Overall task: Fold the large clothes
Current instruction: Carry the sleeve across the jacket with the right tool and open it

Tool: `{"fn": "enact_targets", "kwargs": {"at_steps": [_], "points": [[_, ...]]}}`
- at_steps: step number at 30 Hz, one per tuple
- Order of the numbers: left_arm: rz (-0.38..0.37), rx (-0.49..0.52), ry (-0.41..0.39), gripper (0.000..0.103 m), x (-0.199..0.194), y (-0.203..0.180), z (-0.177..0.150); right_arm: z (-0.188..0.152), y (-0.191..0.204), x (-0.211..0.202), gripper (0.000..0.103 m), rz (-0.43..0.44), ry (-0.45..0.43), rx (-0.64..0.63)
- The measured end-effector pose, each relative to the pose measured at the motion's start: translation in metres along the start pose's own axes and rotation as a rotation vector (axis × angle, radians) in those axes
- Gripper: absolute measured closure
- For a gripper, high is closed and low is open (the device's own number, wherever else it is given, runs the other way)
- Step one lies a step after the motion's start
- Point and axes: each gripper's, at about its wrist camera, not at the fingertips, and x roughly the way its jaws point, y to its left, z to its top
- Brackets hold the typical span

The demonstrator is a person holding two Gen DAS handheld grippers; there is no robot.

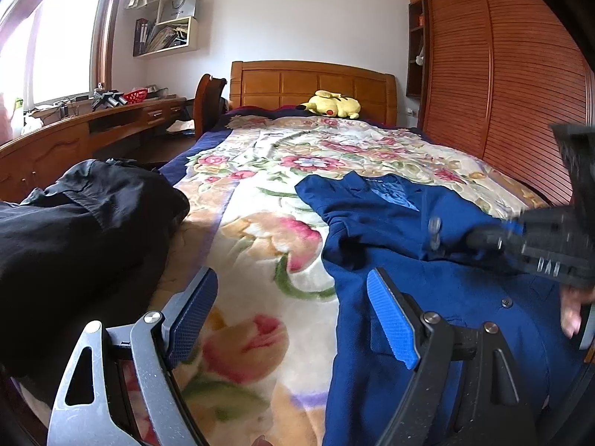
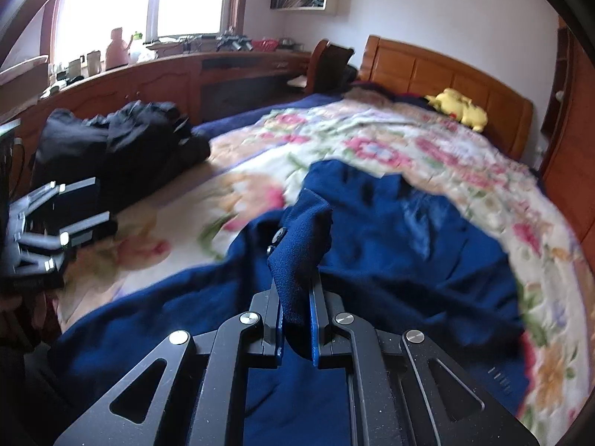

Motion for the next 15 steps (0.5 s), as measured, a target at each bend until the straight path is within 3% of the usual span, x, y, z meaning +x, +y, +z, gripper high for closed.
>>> {"fn": "enact_targets", "kwargs": {"at_steps": [7,9,12,14,15], "points": [[0.008,0.006,0.005,0.020,-0.009,-0.001,-0.004,-0.018,0.003,0.019,0.092,0.009,0.061,0.056],[0.006,0.003,0.006,0.020,-0.012,-0.001,-0.005,-0.022,0.006,0.019,0.087,0.005,0.083,0.063],[-0.002,0.000,0.008,0.020,-0.017,-0.003,-0.008,-0.026,0.001,0.014,0.071,0.036,0.103,0.075],[-0.004,0.013,0.006,0.020,-0.020,-0.007,-0.010,-0.030,-0.004,0.003,0.053,0.054,0.093,0.076],[-0.003,0.017,0.005,0.020,-0.020,-0.008,-0.011,-0.031,-0.009,-0.003,0.051,0.054,0.085,0.074]]}}
